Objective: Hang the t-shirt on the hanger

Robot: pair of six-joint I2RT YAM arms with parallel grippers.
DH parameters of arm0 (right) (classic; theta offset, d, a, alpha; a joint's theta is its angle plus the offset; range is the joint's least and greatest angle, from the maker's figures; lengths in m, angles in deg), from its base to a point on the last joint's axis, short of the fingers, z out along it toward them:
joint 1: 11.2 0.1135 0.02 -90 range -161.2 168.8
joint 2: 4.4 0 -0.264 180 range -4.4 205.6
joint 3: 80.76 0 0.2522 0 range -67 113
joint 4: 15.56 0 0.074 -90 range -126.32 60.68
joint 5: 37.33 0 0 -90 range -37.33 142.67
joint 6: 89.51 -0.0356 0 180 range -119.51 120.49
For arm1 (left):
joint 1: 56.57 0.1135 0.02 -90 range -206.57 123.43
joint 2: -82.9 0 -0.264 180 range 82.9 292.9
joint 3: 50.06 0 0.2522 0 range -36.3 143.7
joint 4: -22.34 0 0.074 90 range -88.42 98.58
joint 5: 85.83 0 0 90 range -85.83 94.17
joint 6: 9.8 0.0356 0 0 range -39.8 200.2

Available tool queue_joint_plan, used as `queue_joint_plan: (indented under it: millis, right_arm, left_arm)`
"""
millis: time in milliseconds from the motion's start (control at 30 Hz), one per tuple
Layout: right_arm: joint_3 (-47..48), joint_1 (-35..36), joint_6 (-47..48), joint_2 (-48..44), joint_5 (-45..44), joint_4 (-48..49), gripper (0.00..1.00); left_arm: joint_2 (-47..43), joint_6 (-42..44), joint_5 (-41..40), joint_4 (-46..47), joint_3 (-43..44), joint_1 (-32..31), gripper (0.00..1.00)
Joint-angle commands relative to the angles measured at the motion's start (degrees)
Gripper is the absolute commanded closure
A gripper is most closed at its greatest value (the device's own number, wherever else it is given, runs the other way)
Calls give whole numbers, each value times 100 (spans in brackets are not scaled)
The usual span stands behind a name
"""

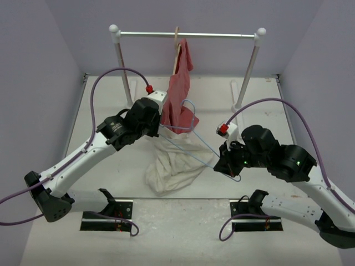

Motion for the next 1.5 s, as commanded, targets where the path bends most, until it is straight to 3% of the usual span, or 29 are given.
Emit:
queue_joint_plan:
  millis: [0, 133, 267, 367, 433, 533, 700, 800, 1000, 1233, 1333, 1400, 1467]
  right_arm:
    - [-94, 98, 229, 76, 440, 666, 100]
    - [-205, 141, 201, 18, 799, 1225, 100]
    - [-472, 197, 146, 138, 1274, 2381, 100]
    - [-563, 263, 343, 345, 1316, 2871, 100]
    - [-599, 305, 439, 517, 738, 3286, 100]
    - [-828, 308, -19, 570, -475, 4100, 100]
    - [-1186, 323, 71, 707, -322, 4978, 100]
    - [-2065, 323, 159, 146, -13, 6439, 100]
    - [-2969, 323, 294, -422, 294, 7483, 100]
    - [-3355, 323, 548, -762, 510, 7294, 100]
    - [-3569, 323, 333, -957, 402, 7676, 100]
    - [-3432, 325, 256, -734, 430, 7752, 100]
    - [-3282, 326, 235, -457, 515, 7843, 100]
  left_arm:
    - [-206, 251, -60, 137, 396, 30, 100]
    - [-131, 356, 64, -17, 932, 27, 100]
    - [-99, 564, 1271, 75, 1475, 14, 100]
    - [-153, 708, 1746, 79, 1765, -5, 100]
    - [-232, 746, 2148, 18, 1984, -14, 100]
    - [-354, 584, 2130, -136, 2177, -44, 100]
    - [-540, 500, 2801, 18, 2327, -126, 100]
    - [-646, 579, 2634, -18, 2336, -137, 100]
    - [-639, 693, 2917, -115, 1767, -137, 100]
    - [-444, 861, 2568, -581, 2295, -137, 100]
    - [-347, 983, 3084, -615, 2313, -212, 100]
    - [-233, 978, 3265, -480, 2138, -397, 100]
    - [-68, 956, 2762, -453, 2044, -1064, 100]
